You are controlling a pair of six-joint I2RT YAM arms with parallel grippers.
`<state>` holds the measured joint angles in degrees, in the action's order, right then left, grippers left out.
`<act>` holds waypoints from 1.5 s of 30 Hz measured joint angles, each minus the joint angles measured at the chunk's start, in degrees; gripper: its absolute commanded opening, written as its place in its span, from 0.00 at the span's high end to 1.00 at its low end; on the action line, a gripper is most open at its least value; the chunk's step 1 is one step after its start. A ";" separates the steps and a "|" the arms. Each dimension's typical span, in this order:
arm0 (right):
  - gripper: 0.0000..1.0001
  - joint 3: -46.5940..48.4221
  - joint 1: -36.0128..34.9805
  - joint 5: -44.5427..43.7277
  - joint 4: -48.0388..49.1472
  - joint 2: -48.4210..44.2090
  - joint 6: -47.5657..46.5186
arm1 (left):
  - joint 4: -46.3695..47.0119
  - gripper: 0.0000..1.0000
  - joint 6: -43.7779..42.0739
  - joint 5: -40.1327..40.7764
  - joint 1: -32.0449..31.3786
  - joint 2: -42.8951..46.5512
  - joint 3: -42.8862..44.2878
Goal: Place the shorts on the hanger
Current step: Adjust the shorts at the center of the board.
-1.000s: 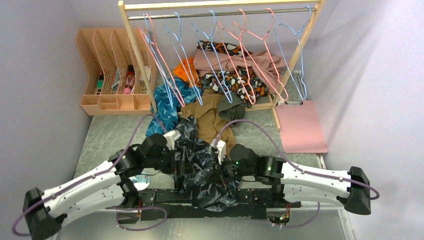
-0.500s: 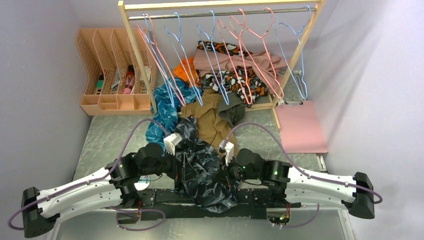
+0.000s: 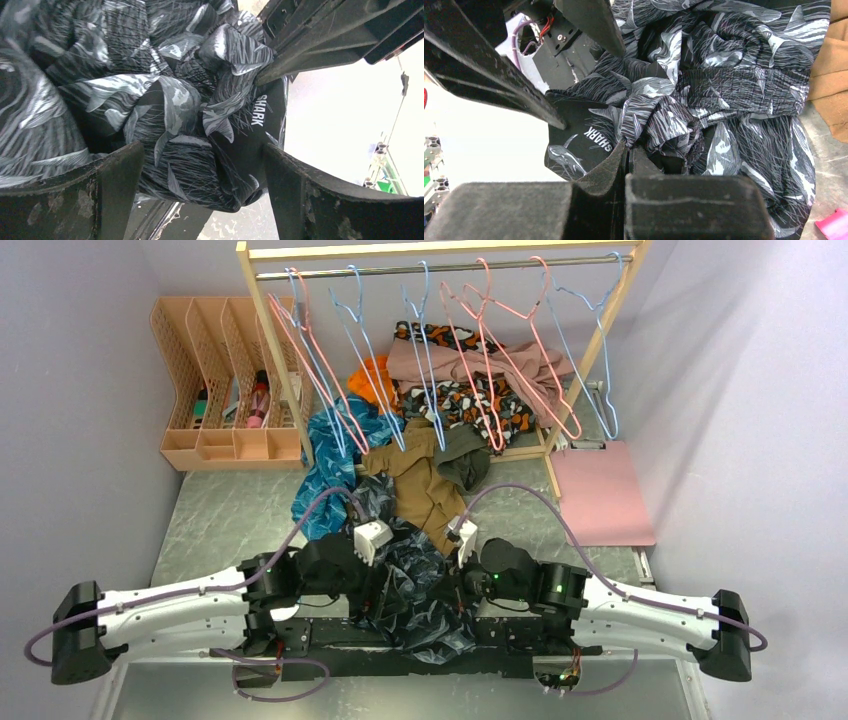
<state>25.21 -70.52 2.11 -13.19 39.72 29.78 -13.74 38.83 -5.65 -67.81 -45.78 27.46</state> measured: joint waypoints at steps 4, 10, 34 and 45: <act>1.00 -0.07 0.00 -0.11 0.02 -0.09 0.17 | 1.77 0.20 -2.21 0.00 -2.32 -4.72 1.18; 1.00 -0.07 0.00 0.00 -0.02 -0.26 0.17 | 4.15 0.65 -4.20 -0.13 -5.31 -10.14 2.75; 0.33 7.39 -0.02 -3.85 -10.32 -1.44 9.64 | -2.14 0.93 0.63 10.43 -6.91 8.94 -2.03; 0.35 16.68 -0.04 -6.88 -11.63 2.86 3.65 | -5.01 0.93 0.92 15.19 -6.93 13.33 3.04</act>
<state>41.89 -70.57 -4.78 -24.82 42.59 33.43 -18.74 39.75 9.54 -74.74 -32.45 30.50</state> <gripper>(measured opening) 0.654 0.076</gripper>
